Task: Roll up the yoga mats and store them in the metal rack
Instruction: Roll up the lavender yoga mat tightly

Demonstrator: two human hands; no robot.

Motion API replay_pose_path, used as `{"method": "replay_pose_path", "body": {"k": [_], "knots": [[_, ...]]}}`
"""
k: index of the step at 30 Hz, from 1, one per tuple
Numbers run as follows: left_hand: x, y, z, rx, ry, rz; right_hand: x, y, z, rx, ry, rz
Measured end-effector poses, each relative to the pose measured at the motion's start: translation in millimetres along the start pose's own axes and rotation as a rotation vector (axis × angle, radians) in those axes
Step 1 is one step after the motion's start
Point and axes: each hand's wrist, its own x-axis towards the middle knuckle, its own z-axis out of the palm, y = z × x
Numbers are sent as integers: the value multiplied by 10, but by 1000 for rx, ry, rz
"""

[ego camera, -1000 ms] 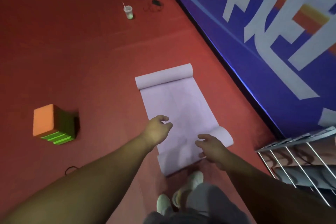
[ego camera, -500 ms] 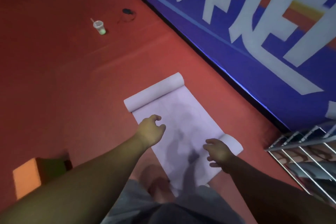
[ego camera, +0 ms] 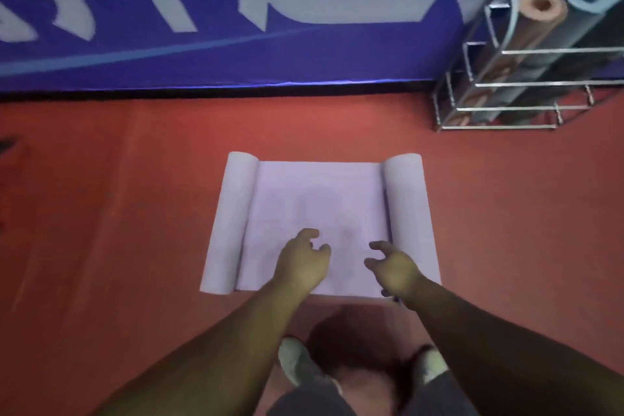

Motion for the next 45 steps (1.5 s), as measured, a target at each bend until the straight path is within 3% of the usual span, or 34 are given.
{"method": "replay_pose_path", "body": {"k": [5,8,15,24,28,33,38,45], "knots": [[132,-21,523,38,-190,23,133,659,-59,-246,3,-37],[323,-147,936,11,-219,-16,478,1139,-117,-279,36,-40],[1221,-797,2092,149,-208,90,1826,2347,78,-378,79,-49],[2775,-2108,3707,153,-294,126,3459,3696,445,-755,413,185],[3017,-2766,4056,103,-309,74,3874,4118,589,-553,537,390],[3225,-3210,4107,-25,-324,-42,3889,4018,923,-717,719,94],[3419,-3423,3611,-134,-175,-19,3683,3308,1489,-477,781,-118],[3945,-4216,1999,250,144,235,3683,2041,2607,-442,729,-336]]}}
